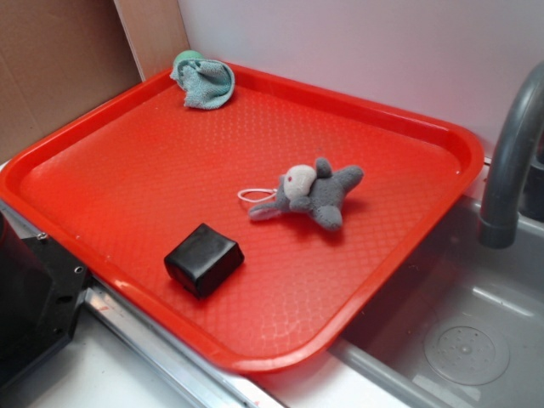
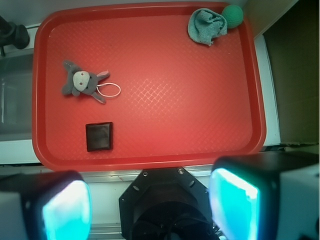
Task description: Grab the black box.
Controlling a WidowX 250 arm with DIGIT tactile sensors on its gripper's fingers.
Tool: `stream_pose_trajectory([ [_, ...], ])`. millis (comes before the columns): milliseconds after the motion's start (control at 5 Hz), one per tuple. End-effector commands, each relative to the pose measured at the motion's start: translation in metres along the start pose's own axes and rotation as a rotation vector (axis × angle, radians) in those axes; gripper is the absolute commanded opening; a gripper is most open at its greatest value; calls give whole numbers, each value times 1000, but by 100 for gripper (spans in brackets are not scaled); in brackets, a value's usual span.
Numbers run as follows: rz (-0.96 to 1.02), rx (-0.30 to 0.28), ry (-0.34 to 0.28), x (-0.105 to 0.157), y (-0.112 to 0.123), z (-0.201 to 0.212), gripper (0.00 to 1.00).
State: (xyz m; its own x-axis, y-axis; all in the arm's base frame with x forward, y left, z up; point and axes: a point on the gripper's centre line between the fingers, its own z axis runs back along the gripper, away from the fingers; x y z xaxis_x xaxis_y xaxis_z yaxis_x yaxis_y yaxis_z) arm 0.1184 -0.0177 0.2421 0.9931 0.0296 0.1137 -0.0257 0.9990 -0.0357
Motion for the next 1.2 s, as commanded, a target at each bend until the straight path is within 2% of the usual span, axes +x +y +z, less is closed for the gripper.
stream_pose_trajectory([
  [0,0,0,0,0,0,0,100],
  [200,-9,8,-5,11,-34,-53,100],
  [400,11,81,-70,10,-55,-88,100],
  [600,-32,95,-56,2,-86,-132,100],
  [800,-44,116,16,-5,-96,-159,100],
  [1000,-66,166,61,-8,-86,-180,100],
])
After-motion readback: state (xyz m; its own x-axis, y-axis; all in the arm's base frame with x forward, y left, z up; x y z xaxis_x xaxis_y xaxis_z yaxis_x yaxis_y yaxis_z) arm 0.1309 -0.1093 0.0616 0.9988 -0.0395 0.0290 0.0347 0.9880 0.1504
